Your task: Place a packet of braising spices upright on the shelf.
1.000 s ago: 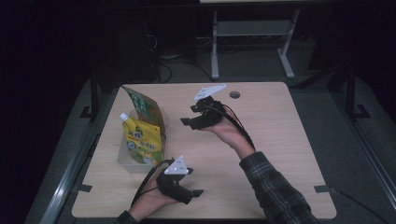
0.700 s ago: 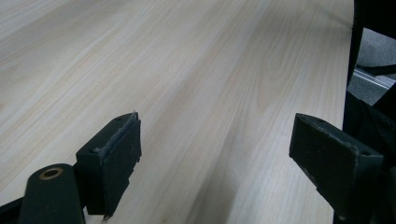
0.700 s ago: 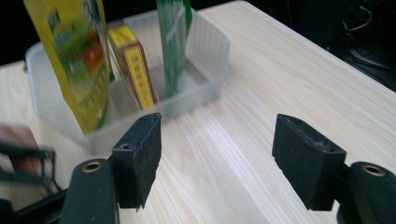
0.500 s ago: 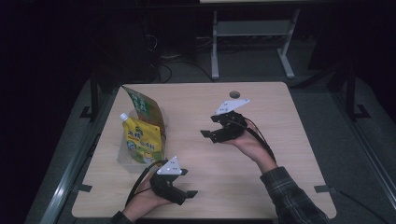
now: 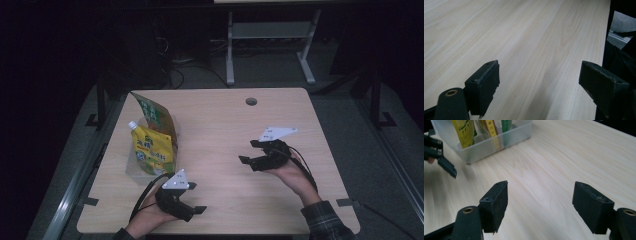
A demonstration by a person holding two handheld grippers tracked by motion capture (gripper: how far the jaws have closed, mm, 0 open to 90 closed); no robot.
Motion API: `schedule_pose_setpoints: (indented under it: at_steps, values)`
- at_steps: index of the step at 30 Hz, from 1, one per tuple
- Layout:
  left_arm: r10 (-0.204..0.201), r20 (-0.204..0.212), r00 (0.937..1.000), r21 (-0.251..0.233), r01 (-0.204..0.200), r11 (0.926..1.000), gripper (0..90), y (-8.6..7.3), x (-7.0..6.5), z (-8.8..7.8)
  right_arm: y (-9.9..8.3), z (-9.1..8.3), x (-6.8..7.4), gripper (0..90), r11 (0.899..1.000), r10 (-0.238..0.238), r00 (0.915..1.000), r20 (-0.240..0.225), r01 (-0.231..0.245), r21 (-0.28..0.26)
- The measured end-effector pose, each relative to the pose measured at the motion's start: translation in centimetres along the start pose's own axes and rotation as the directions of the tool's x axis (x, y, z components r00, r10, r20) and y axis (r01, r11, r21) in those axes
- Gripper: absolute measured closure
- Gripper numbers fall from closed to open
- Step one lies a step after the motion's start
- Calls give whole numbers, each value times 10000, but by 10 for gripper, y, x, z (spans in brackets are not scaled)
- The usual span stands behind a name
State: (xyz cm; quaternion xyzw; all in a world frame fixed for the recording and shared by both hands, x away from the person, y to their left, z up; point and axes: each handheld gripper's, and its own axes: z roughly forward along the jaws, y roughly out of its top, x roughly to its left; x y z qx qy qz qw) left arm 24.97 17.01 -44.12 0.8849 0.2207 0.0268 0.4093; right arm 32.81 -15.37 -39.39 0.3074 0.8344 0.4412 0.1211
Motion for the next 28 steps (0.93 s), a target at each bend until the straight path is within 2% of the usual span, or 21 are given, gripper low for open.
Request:
schedule_pose_setpoints:
  at_steps: [2,3,10,11,12,16,22,23,28]
  values:
    - [-12,-3,10000,-16,12,10000,163,0,0,0,-4,-3,0,276,10000,54,10000,-20,-54,38]
    - [20,-10,10000,16,-20,10000,163,0,0,0,-15,-9,0,276,9999,79,9999,106,-80,103]
    - [68,-17,10000,121,-67,9999,163,-1,2,-2,-46,-21,2,276,9985,259,9991,337,-274,472]
    - [68,-17,10000,121,-67,9999,163,-1,2,-2,-46,-21,2,276,9985,259,9991,337,-274,472]
    - [78,-19,10000,121,-78,9999,163,-1,2,-2,-55,-25,2,274,9977,392,9985,388,-412,529]
    - [120,-28,9999,120,-120,9999,163,-1,2,-2,-69,-32,2,270,9970,512,9972,550,-542,544]
    - [238,5,9997,160,-238,9996,163,-3,1,3,-83,-38,-1,270,9947,770,9951,623,-810,636]
    - [376,-25,9993,203,-376,9991,164,-2,0,4,-84,-38,-2,267,9946,786,9947,658,-827,628]
    - [384,17,9993,160,-384,9991,163,-2,0,6,-87,-38,-4,255,9938,920,9936,653,-957,563]
